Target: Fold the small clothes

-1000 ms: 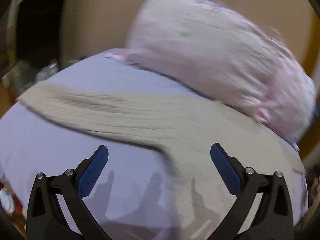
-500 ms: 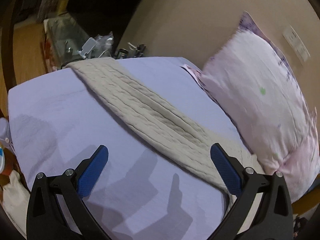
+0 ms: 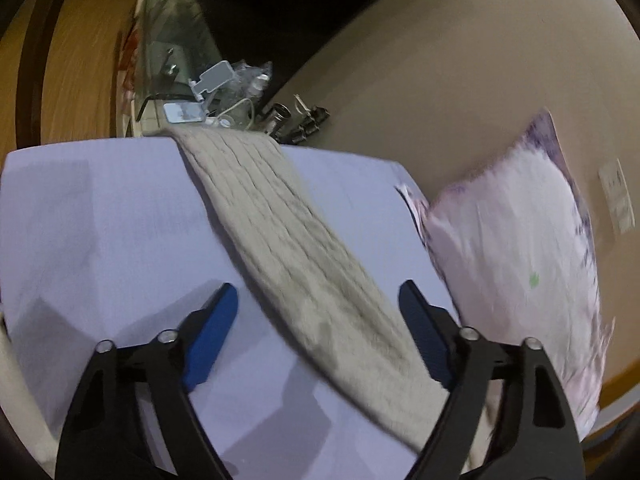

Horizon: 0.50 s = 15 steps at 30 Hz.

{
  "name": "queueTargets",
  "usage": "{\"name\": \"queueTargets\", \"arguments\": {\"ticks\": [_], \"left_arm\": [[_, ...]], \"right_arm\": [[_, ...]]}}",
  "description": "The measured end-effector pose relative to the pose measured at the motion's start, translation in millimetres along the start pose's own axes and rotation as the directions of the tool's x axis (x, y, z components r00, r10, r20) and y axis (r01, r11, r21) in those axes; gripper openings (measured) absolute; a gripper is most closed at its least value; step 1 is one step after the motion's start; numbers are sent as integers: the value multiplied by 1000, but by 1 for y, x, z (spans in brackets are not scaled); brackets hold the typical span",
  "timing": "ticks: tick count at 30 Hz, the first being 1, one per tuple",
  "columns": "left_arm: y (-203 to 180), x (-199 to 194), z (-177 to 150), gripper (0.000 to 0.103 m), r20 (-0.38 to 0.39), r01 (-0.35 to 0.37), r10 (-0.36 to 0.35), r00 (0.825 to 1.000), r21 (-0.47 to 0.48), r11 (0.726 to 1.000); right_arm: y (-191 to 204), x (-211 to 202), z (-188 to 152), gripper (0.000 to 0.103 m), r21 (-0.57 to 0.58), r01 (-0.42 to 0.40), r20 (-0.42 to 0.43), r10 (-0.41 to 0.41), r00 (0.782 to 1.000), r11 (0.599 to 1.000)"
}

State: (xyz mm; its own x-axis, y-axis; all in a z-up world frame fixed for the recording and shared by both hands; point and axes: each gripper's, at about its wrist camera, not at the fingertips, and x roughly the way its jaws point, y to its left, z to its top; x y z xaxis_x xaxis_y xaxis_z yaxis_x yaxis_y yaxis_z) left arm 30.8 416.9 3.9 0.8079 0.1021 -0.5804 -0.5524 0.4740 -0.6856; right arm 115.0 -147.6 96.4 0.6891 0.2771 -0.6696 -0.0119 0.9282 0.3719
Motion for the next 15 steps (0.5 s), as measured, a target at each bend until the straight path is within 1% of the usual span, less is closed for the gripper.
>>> {"name": "queueTargets", "arguments": {"ticks": [1, 2, 3, 4, 5, 7, 8, 9, 10, 11, 12, 14, 15], "left_arm": [[3, 3, 7, 73, -3, 2, -2, 1000, -27, 1000], [5, 5, 10, 71, -4, 2, -2, 1000, -43, 999], [8, 7, 14, 64, -9, 5, -6, 1000, -64, 998], [11, 10, 18, 55, -18, 8, -10, 1000, -83, 996], [13, 13, 20, 49, -29, 9, -12, 1000, -94, 996], [17, 20, 22, 14, -58, 2, -8, 998, -110, 994], [16, 23, 22, 10, -74, -8, 0, 997, -105, 994], [13, 23, 22, 8, -71, -8, 1, 997, -93, 996], [1, 19, 20, 7, -56, -6, 3, 998, -51, 999], [-15, 14, 18, 7, -44, 15, -15, 999, -4, 1000], [-29, 11, 16, 7, -40, 37, -36, 999, 32, 999], [-82, 1, 1, 7, -59, 151, -144, 988, 146, 978], [-115, -4, -13, 7, -83, 219, -206, 975, 213, 952]], "right_arm": [[-10, -7, -2, 75, 29, 11, 7, -11, 1000, 1000], [-17, -14, -6, 76, 57, 23, 14, -24, 1000, 998], [-36, -22, -5, 77, 97, 42, 21, -45, 999, 994], [-46, -27, -6, 77, 126, 56, 24, -59, 998, 990], [-56, -32, -7, 77, 154, 68, 22, -72, 997, 986], [-74, -32, -7, 77, 191, 79, 19, -84, 996, 978], [-80, -31, -8, 77, 204, 84, 18, -90, 996, 975], [-88, -37, -10, 77, 216, 93, 19, -99, 995, 972], [-93, -40, -12, 77, 223, 100, 23, -108, 994, 970], [-97, -36, -13, 78, 224, 106, 26, -115, 993, 969], [-102, -40, -15, 78, 230, 118, 30, -128, 991, 966], [-110, -48, -18, 78, 241, 132, 41, -145, 989, 962], [-115, -54, -19, 78, 250, 139, 50, -157, 986, 958]]}}
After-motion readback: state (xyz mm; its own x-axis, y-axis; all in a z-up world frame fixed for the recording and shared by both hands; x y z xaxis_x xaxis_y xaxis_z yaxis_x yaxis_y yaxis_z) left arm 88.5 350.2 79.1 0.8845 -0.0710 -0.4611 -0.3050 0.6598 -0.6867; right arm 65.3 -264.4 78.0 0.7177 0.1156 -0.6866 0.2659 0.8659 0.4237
